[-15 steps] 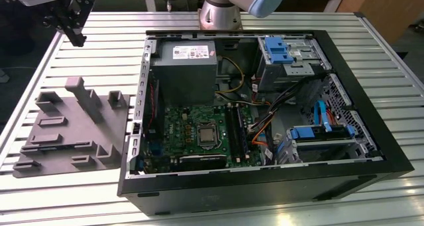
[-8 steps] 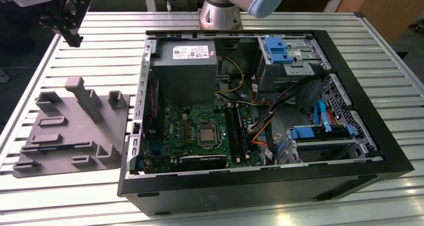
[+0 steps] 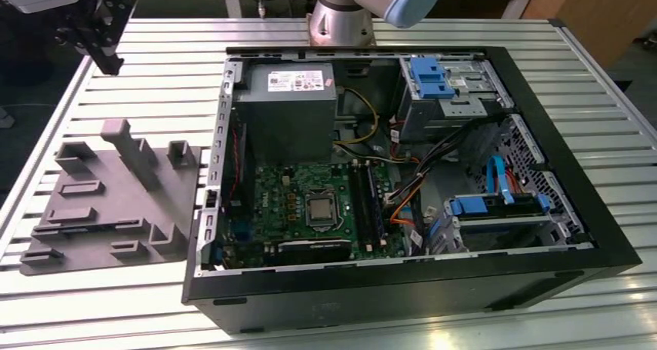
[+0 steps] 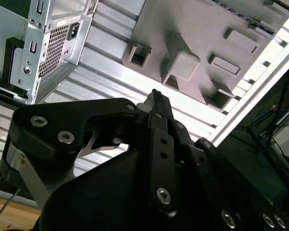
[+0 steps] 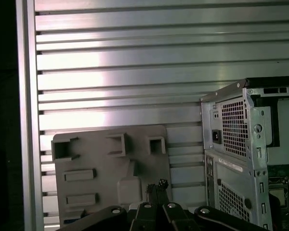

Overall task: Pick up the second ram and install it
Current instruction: 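Reach for the second ram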

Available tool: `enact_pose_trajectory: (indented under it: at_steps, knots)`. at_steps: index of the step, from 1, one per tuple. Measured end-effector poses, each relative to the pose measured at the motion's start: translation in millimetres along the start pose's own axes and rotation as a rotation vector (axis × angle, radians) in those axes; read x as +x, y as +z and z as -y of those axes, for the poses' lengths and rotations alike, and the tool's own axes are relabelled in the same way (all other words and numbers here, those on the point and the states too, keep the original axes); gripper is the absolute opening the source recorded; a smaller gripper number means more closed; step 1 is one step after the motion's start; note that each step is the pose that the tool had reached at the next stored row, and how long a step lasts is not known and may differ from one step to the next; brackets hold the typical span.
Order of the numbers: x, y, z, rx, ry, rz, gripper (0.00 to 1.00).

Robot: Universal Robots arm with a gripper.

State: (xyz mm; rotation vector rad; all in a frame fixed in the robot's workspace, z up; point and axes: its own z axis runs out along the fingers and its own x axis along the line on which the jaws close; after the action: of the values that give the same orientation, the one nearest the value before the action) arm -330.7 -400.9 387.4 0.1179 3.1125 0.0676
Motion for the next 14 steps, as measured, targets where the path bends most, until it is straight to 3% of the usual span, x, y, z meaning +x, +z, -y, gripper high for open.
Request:
enact_pose_trajectory:
  at_steps: [14]
  knots:
    - [3.5,1.7,7.8,0.0,0.0,0.0,0.11]
